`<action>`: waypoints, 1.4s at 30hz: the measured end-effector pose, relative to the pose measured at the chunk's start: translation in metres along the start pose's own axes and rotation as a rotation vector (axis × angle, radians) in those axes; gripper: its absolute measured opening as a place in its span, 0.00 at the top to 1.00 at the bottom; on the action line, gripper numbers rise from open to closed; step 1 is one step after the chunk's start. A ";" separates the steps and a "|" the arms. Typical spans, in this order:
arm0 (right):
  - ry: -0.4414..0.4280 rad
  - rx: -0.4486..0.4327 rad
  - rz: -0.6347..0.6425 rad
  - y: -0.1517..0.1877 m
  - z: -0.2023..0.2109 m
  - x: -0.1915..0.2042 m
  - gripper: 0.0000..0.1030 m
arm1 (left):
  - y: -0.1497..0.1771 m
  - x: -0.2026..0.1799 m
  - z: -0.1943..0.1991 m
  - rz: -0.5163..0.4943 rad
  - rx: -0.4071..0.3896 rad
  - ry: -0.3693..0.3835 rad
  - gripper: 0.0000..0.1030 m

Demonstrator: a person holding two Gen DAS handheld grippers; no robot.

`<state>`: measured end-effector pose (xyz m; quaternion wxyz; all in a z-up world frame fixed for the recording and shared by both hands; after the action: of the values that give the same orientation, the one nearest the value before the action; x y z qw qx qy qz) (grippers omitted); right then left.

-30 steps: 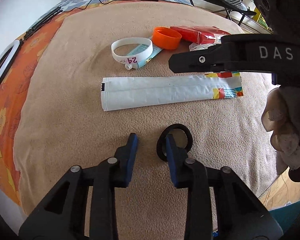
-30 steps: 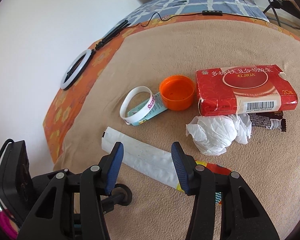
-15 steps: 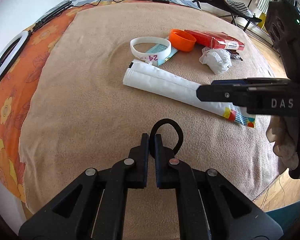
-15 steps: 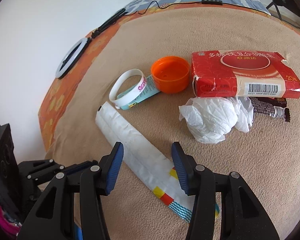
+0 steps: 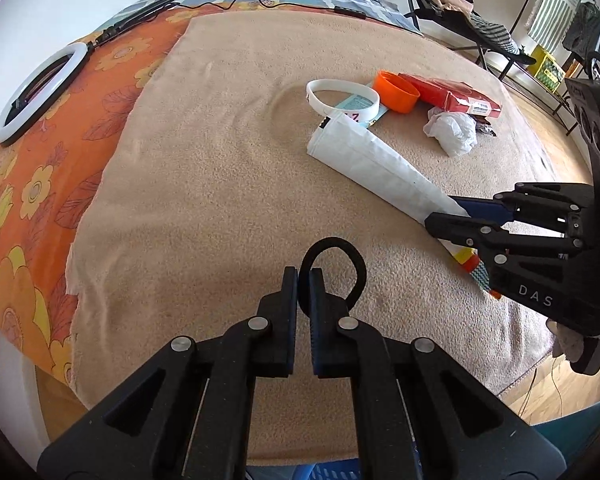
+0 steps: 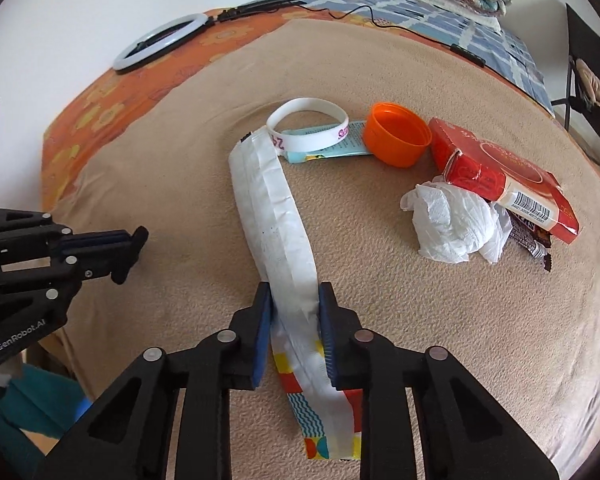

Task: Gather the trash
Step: 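Grasp the black hair tie with the left tool while the right tool grasps the white paper strip, then carry the hair tie and the paper strip in both tools over the blue basket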

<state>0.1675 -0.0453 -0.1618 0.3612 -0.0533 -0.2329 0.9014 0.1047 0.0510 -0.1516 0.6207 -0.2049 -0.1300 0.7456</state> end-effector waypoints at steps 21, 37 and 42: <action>-0.076 -0.111 -0.094 0.051 0.097 0.022 0.85 | 0.032 -0.035 0.083 -0.092 -0.108 0.030 0.97; -0.117 -0.158 -0.132 0.116 0.167 0.044 0.85 | 0.089 -0.065 0.110 -0.152 -0.104 0.071 0.97; -0.111 -0.138 -0.119 0.139 0.169 0.053 0.85 | 0.112 -0.069 0.104 -0.164 -0.074 0.072 0.97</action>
<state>-0.0029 -0.1615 -0.0717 0.3963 -0.0141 -0.3166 0.8617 -0.0313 -0.0320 -0.1005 0.6761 -0.2428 -0.1515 0.6790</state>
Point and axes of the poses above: each gripper's, at about its wrist camera, not at the fingertips, and z roughly against the way its jaws point, x to its left, y to its underside, the point moved 6 cm from there along -z, roughly the way its jaws point, and after that the axes turned 2 degrees about y, right-handed, at the moved point
